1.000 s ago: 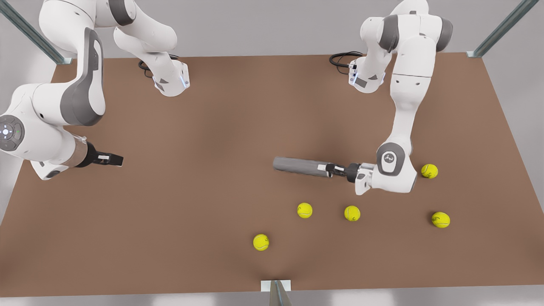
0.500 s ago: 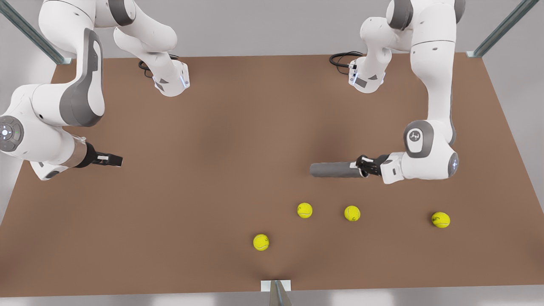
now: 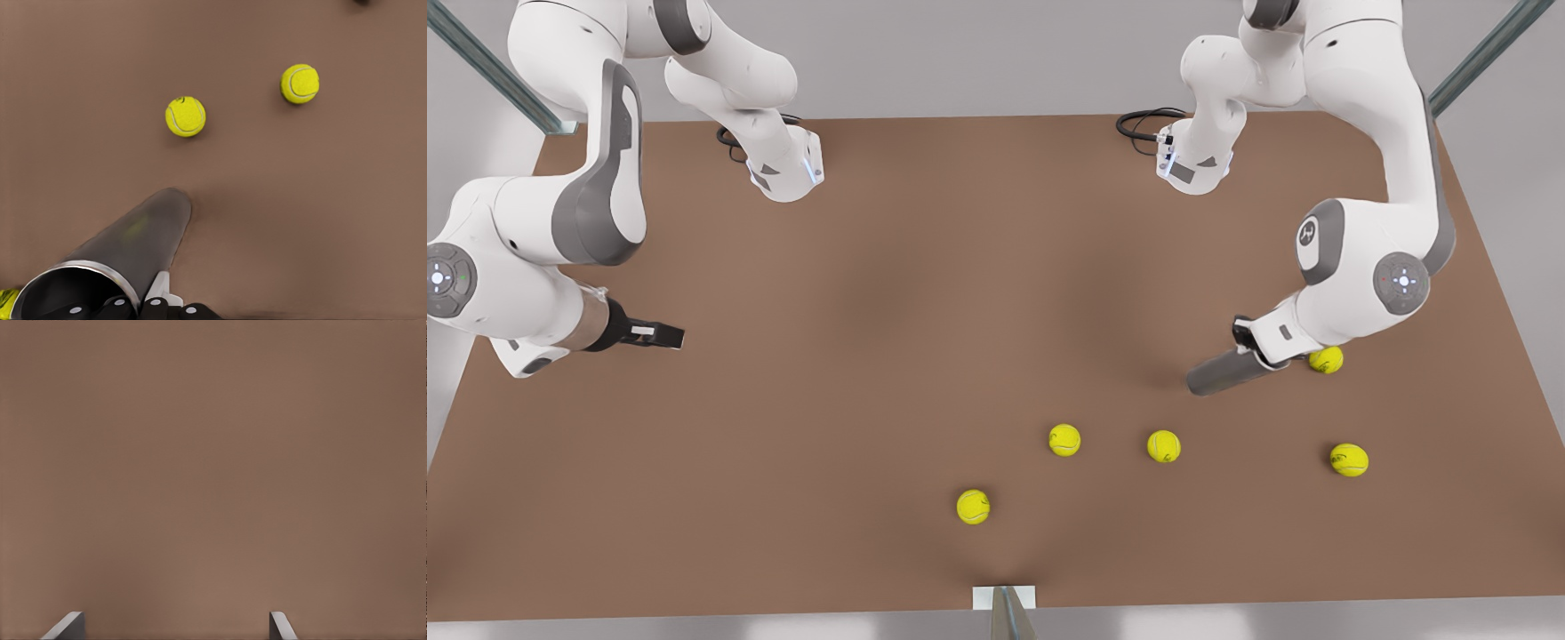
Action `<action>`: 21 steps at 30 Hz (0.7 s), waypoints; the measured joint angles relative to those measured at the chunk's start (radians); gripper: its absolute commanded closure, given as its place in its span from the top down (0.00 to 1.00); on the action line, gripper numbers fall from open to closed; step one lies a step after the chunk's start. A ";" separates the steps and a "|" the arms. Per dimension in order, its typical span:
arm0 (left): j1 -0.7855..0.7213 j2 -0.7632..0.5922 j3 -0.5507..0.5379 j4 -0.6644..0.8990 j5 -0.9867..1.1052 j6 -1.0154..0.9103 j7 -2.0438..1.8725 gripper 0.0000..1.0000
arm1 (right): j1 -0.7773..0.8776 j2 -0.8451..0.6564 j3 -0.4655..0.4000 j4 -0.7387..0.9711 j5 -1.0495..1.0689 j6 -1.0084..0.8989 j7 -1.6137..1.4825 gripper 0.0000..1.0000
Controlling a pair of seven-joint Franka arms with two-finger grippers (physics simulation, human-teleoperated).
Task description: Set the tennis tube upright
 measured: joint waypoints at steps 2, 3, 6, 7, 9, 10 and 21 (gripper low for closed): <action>-0.008 0.011 -0.002 -0.002 0.054 0.016 -0.053 0.21 | 0.001 0.001 0.000 0.000 -0.001 0.000 0.000 1.00; -0.004 0.027 -0.003 -0.002 0.072 0.022 -0.055 0.21 | 0.001 0.002 0.000 0.000 -0.001 0.000 0.000 1.00; 0.006 0.067 -0.003 0.001 0.102 0.033 -0.055 0.21 | 0.001 0.002 0.000 0.000 -0.001 0.000 0.000 1.00; 0.007 0.080 -0.003 0.001 0.107 0.037 -0.056 0.21 | 0.002 0.002 0.000 0.000 -0.001 0.000 0.000 1.00; 0.006 0.095 -0.003 0.001 0.114 0.053 -0.060 0.21 | 0.002 0.002 0.000 0.000 -0.001 0.000 0.000 1.00; 0.006 0.103 -0.003 0.001 0.116 0.059 -0.065 0.21 | 0.002 0.002 0.000 0.000 -0.001 0.000 0.000 1.00; 0.028 0.137 -0.009 0.001 0.119 0.064 -0.066 0.59 | 0.002 0.002 0.000 0.000 -0.004 0.000 0.000 1.00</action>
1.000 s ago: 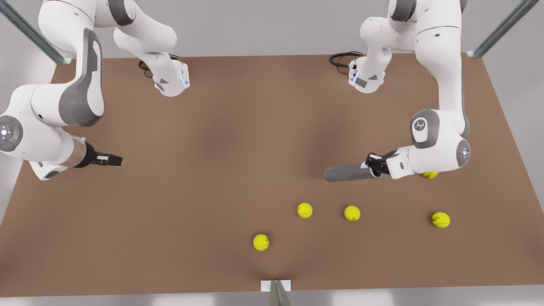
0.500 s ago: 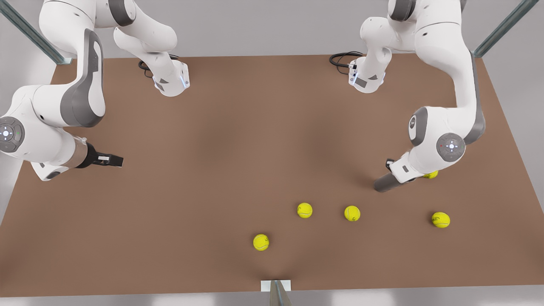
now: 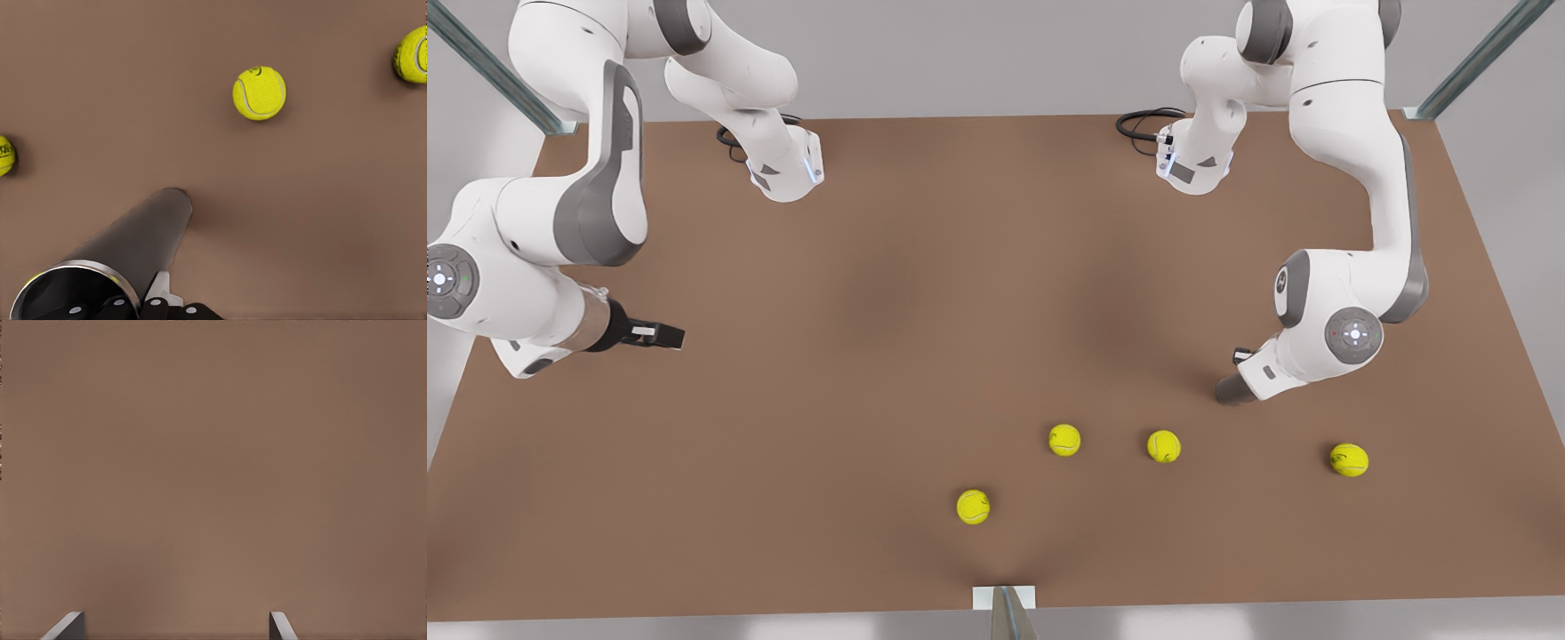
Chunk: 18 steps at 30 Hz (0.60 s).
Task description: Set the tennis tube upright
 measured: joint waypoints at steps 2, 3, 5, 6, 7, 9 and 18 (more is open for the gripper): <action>0.000 0.000 0.000 0.000 -0.009 -0.002 -0.001 0.79 | 0.002 0.000 -0.001 0.000 0.000 0.000 -0.001 1.00; 0.000 -0.002 0.000 0.000 -0.012 -0.002 -0.003 0.91 | 0.001 0.000 0.000 0.000 -0.001 0.000 -0.002 1.00; 0.000 -0.003 0.002 0.001 -0.017 -0.003 -0.004 1.00 | 0.001 0.000 0.000 0.000 -0.001 0.000 -0.001 1.00; 0.000 -0.005 0.002 0.002 -0.018 -0.005 -0.004 1.00 | 0.002 0.000 -0.001 0.000 -0.002 0.000 -0.001 1.00; 0.000 -0.005 0.002 0.002 -0.019 -0.005 -0.004 1.00 | 0.001 0.000 0.000 0.000 -0.002 0.000 -0.001 1.00; -0.002 -0.011 0.003 0.002 -0.021 -0.010 -0.004 1.00 | 0.001 0.000 0.000 0.000 -0.002 0.000 -0.002 1.00; -0.002 -0.028 0.005 0.017 -0.022 -0.075 -0.002 1.00 | 0.006 -0.006 0.001 -0.002 -0.013 -0.008 0.005 1.00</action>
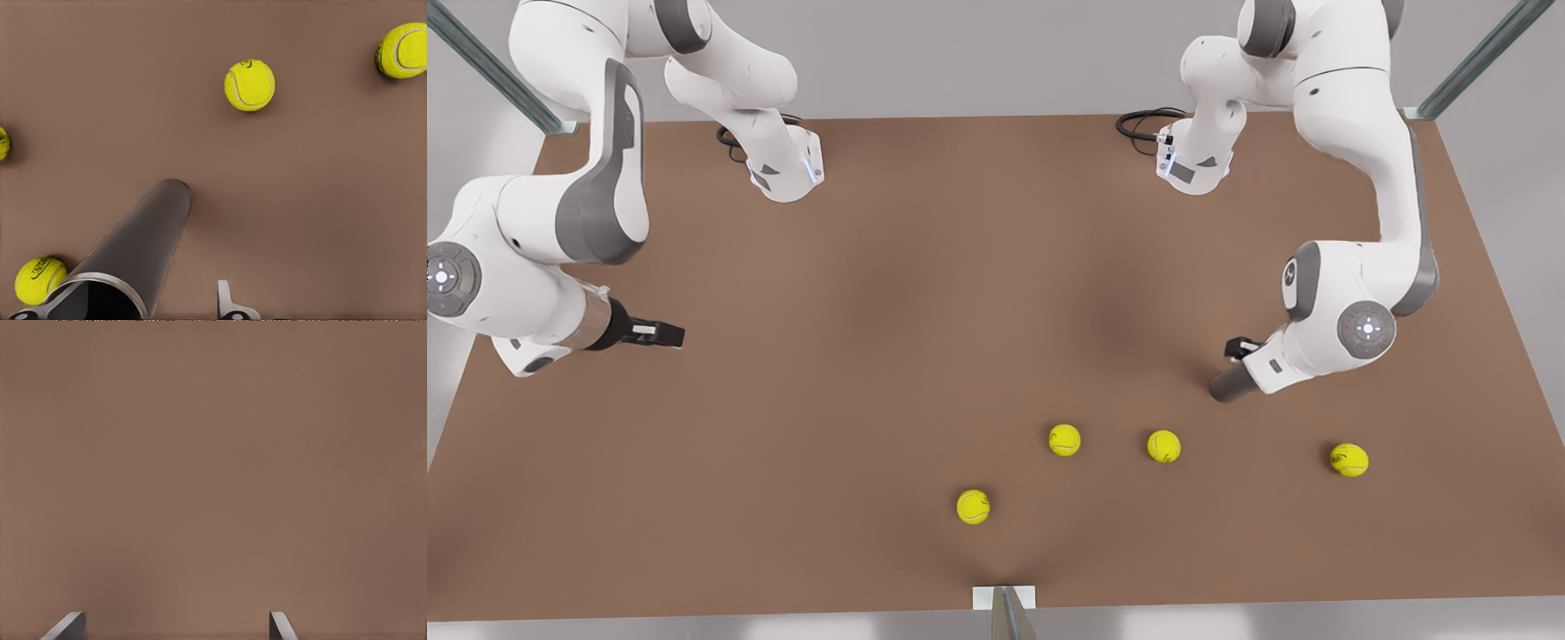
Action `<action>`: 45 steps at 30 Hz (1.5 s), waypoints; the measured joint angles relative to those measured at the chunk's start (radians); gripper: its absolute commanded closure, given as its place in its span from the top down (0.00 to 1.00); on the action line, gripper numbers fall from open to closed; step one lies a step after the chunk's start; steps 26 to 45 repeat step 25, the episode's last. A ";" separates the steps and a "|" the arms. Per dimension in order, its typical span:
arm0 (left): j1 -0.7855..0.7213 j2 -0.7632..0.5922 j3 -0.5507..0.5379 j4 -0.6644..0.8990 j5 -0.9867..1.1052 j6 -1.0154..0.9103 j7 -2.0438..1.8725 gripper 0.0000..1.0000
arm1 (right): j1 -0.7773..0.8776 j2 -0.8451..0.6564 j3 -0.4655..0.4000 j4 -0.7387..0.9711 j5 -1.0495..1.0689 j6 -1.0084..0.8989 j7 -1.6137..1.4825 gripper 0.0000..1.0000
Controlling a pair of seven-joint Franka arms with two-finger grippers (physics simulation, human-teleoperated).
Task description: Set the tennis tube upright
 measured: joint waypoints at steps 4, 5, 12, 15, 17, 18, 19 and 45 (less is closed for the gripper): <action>-0.001 -0.003 -0.001 0.023 0.001 -0.041 -0.002 1.00 | 0.021 -0.008 0.018 0.002 -0.002 -0.021 0.005 1.00; -0.001 -0.003 -0.001 0.025 0.001 -0.045 -0.003 1.00 | 0.014 -0.008 0.019 0.002 -0.003 -0.021 0.005 1.00; 0.001 -0.005 0.001 0.039 0.000 -0.048 -0.002 1.00 | 0.004 -0.004 0.013 0.036 -0.058 0.007 0.003 1.00; 0.012 -0.055 -0.042 0.065 -0.002 -0.061 -0.346 1.00 | 0.010 -0.004 0.017 0.037 -0.053 0.007 0.001 1.00; 0.044 -0.056 -0.108 0.174 -0.010 -0.218 -0.473 1.00 | 0.021 -0.005 0.022 0.044 -0.051 0.007 -0.002 1.00; 0.059 -0.080 -0.111 0.199 -0.012 -0.248 -0.442 1.00 | 0.014 -0.005 0.022 0.049 -0.049 0.005 -0.002 1.00; 0.077 -0.120 -0.110 0.201 -0.013 -0.250 -0.356 1.00 | 0.010 -0.005 0.022 0.049 -0.042 0.005 -0.008 1.00; 0.076 -0.223 -0.111 0.157 -0.010 -0.251 -0.340 1.00 | 0.006 -0.005 0.022 0.049 -0.033 0.005 -0.010 1.00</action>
